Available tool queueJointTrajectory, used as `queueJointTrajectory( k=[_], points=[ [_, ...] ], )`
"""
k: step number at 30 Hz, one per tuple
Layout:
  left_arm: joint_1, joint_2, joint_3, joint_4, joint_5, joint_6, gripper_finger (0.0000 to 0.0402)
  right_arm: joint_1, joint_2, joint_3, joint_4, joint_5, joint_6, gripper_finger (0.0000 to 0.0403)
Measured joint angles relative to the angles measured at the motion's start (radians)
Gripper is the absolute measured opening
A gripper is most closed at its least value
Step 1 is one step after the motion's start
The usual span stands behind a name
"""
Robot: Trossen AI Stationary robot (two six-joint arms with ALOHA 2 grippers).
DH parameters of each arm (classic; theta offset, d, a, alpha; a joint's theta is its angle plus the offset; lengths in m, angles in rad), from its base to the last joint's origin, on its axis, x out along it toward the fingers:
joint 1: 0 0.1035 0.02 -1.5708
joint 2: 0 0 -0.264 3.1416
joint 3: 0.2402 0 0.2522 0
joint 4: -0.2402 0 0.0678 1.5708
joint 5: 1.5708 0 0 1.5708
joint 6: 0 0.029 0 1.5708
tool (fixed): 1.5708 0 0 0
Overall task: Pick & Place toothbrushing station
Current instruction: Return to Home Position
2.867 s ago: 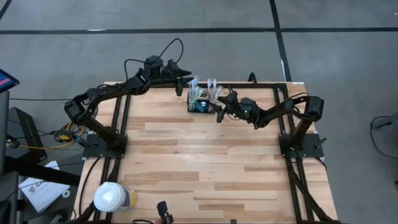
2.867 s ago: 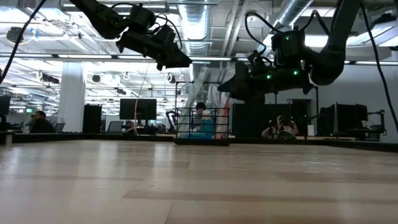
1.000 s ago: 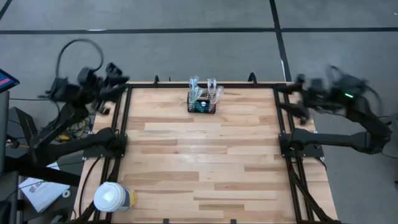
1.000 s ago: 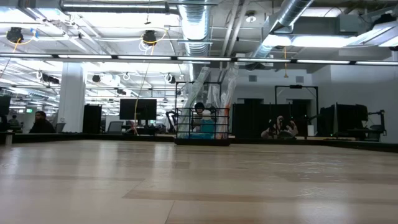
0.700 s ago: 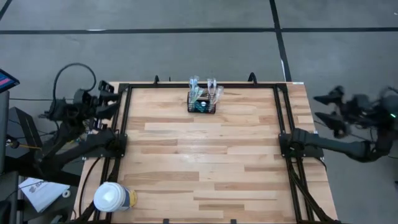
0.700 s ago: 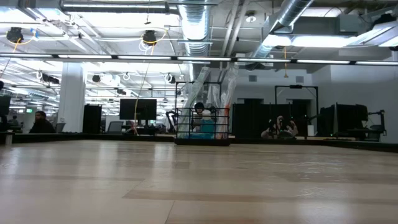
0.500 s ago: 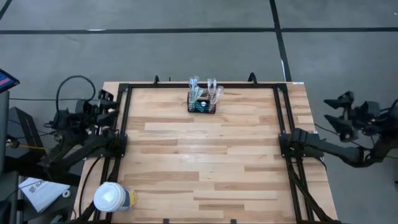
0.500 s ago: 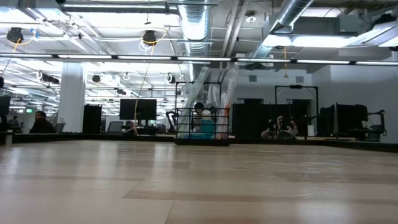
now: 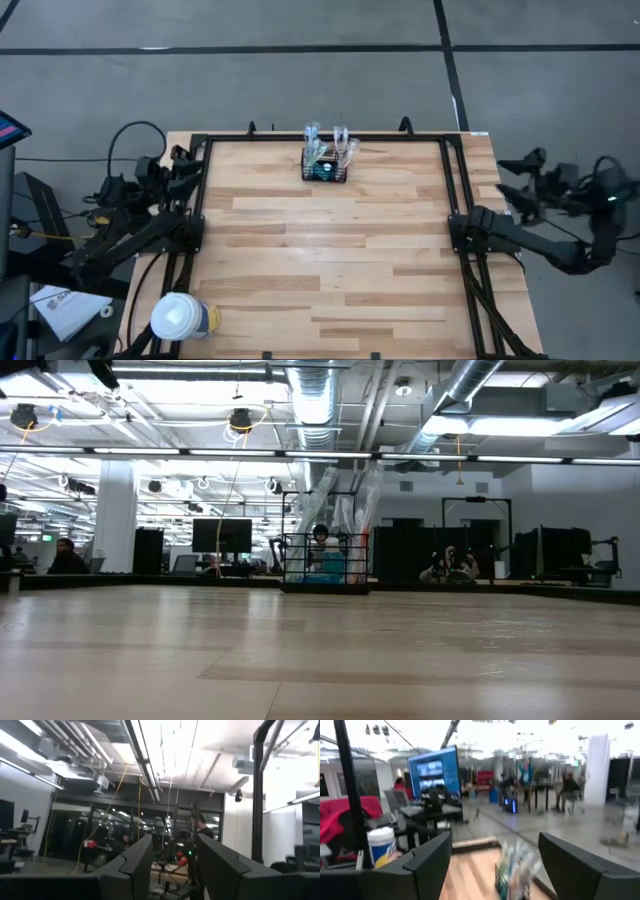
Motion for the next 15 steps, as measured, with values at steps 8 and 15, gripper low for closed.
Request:
queueJointTrajectory(
  k=[8,15],
  points=[
    [-0.026,0.04,-0.22,0.251,-0.029,-0.072,0.0148,-0.015,-0.002,-0.458,0.476,-0.021,0.04,0.0286],
    [-0.053,0.042,-0.312,0.254,-0.028,-0.108,0.0147,-0.009,-0.003,-0.672,0.63,-0.011,0.159,0.0286]
  ],
)
